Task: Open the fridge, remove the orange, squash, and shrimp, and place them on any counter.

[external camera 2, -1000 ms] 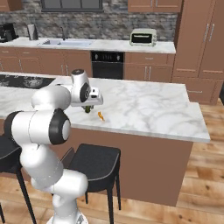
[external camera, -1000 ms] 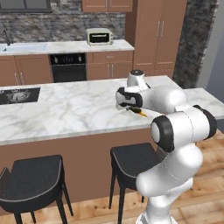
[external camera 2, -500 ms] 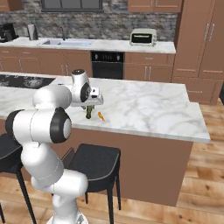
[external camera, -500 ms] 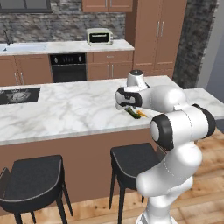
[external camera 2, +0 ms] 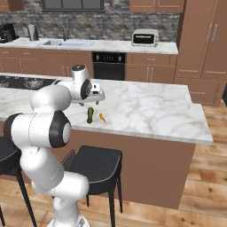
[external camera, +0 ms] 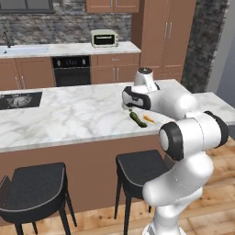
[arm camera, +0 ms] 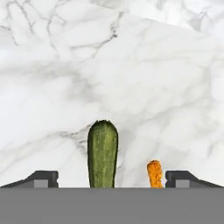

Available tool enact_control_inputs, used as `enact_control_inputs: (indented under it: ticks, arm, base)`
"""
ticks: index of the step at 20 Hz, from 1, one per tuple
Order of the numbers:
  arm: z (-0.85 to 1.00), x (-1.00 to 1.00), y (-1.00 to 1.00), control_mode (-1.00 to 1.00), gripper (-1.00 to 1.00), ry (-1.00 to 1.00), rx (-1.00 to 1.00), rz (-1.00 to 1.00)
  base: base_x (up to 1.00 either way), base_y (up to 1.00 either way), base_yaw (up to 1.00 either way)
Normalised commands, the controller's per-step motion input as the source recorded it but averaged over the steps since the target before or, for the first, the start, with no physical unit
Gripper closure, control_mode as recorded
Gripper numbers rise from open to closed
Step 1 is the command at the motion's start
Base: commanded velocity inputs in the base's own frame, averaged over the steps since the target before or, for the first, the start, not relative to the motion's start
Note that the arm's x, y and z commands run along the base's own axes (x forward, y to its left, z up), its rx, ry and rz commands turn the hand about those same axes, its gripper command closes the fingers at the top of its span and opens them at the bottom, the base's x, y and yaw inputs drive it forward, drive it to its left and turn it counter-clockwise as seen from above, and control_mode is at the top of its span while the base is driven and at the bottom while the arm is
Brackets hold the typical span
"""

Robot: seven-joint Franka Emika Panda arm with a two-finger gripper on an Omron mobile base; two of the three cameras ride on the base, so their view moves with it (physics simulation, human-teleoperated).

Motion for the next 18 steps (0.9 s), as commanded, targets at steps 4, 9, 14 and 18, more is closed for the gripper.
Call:
enact_control_inputs:
  ticks: [4,9,14,18]
  arm:
    - [1.00,-0.53,-0.03,-1.00,-1.00,-0.02,0.00,0.00]
    - [0.27,-0.92,-0.08,-1.00,-1.00,0.00,0.00,0.00]
    - [0.19,-1.00,0.00,-1.00,-1.00,0.00,0.00,0.00]
    - [0.56,-1.00,0.00,-1.00,-1.00,-0.03,0.00,-0.02]
  base:
    - [0.00,0.00,0.00]
    - [0.00,0.00,0.00]
    - [0.00,0.00,0.00]
    - [0.00,0.00,0.00]
